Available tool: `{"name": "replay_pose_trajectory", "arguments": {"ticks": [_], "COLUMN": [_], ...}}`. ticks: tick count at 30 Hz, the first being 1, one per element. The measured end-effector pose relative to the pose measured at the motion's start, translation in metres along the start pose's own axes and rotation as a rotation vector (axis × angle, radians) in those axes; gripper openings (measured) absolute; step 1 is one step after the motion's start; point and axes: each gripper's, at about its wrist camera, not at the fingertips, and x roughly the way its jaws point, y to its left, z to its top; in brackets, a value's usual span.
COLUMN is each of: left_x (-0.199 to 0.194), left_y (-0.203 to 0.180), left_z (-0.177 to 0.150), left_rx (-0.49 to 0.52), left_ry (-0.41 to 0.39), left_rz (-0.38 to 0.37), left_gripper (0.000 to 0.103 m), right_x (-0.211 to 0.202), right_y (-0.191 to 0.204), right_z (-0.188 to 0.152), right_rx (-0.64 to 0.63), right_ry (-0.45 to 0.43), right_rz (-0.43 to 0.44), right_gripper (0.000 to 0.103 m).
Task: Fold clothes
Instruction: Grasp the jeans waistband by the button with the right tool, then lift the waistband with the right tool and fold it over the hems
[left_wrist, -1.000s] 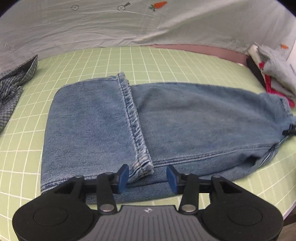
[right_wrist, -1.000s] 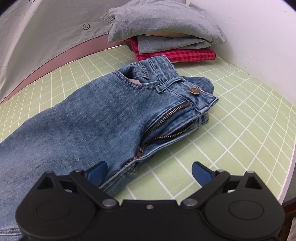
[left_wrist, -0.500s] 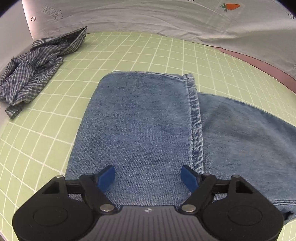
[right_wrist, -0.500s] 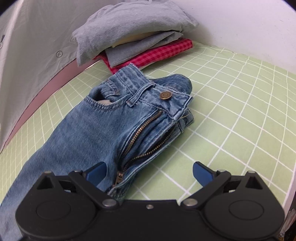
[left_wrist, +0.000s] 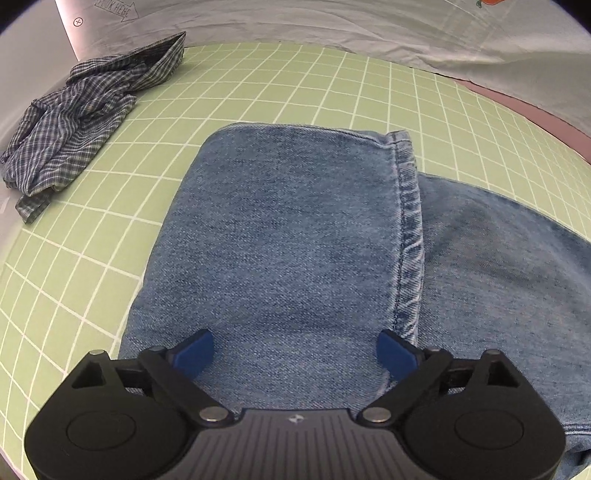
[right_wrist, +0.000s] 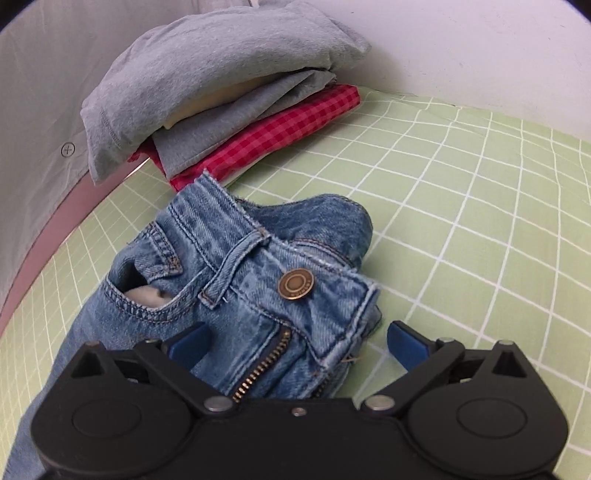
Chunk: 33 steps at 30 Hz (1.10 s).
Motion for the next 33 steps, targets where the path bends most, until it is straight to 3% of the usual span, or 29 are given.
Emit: {"name": "replay_pose_trajectory", "arguments": {"ticks": [2, 5, 8, 15, 23, 29, 33], "left_x": [0.001, 0.001, 0.001, -0.023, -0.046, -0.055, -0.056], "left_y": [0.000, 0.001, -0.001, 0.013, 0.035, 0.061, 0.076], "left_z": [0.000, 0.000, 0.001, 0.010, 0.021, 0.016, 0.008], "left_rx": [-0.011, -0.017, -0.018, -0.037, 0.056, 0.101, 0.130], "left_ry": [0.003, 0.003, 0.005, -0.028, -0.069, -0.085, -0.087], "left_rz": [0.009, 0.009, 0.023, -0.055, -0.067, -0.087, -0.084], "left_gripper": [0.101, 0.102, 0.102, 0.102, 0.102, 0.102, 0.102], "right_x": [-0.003, -0.007, -0.013, -0.071, -0.143, -0.172, -0.176], "right_y": [0.002, 0.000, 0.002, 0.037, 0.104, 0.162, 0.198], "right_z": [0.000, 0.002, 0.003, 0.002, -0.033, -0.079, -0.130], "right_rx": [-0.010, 0.011, 0.017, -0.155, -0.344, -0.433, -0.511], "right_ry": [-0.004, -0.001, -0.007, -0.155, -0.294, -0.289, -0.231], "right_rz": [0.005, 0.058, 0.096, 0.127, 0.209, 0.295, 0.358], "right_gripper": [0.097, 0.042, 0.030, 0.025, 0.023, 0.023, 0.023]}}
